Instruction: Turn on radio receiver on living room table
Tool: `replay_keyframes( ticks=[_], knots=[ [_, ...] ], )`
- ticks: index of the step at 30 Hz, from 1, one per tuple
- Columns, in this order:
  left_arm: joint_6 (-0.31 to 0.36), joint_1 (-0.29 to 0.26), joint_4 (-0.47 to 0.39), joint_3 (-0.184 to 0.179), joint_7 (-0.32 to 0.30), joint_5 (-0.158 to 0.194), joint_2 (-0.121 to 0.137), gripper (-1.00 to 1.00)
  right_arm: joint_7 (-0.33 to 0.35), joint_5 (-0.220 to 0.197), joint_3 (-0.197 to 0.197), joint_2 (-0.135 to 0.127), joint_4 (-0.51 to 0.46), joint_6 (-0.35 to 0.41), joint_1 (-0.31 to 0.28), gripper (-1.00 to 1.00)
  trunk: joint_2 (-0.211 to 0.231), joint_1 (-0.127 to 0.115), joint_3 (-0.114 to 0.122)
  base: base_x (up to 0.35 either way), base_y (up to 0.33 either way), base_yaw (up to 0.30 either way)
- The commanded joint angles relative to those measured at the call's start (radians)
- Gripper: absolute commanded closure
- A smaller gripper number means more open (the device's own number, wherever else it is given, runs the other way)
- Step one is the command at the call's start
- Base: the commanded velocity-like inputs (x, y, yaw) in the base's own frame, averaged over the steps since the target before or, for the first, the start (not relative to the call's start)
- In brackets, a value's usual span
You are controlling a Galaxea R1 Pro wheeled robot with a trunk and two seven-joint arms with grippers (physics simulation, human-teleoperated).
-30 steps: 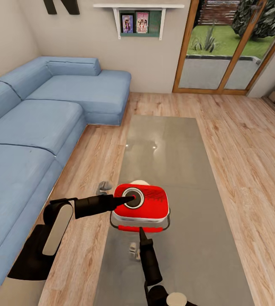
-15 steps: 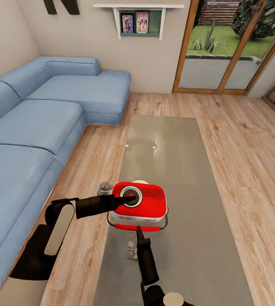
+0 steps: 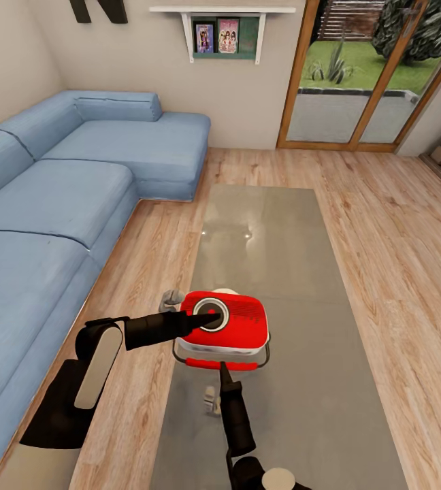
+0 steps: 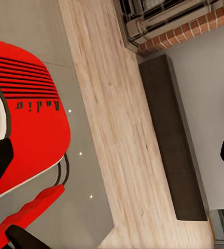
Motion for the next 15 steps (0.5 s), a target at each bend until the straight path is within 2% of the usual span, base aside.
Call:
replay_keyframes(
  ticks=[1,4,5,15],
  knots=[
    [0.000,0.000,0.000,0.001,0.000,0.000,0.001,-1.00,-0.002,0.006,0.001,-0.002,-0.001,0.004,0.000,1.00,0.000,0.000,0.000,0.000,0.000,0.000],
    [0.000,0.000,0.000,0.001,0.000,0.000,0.001,-1.00,-0.002,0.006,0.001,-0.002,-0.001,0.004,0.000,1.00,0.000,0.000,0.000,0.000,0.000,0.000],
    [0.000,0.000,0.000,0.001,0.000,0.000,0.002,1.00,-0.002,0.006,0.001,-0.002,-0.001,0.004,0.000,1.00,0.000,0.000,0.000,0.000,0.000,0.000],
    [-0.001,0.000,-0.001,0.003,0.000,0.000,0.003,1.00,-0.002,0.006,0.000,-0.004,-0.001,0.003,0.000,1.00,0.000,0.000,0.000,0.000,0.000,0.000]
  ],
)
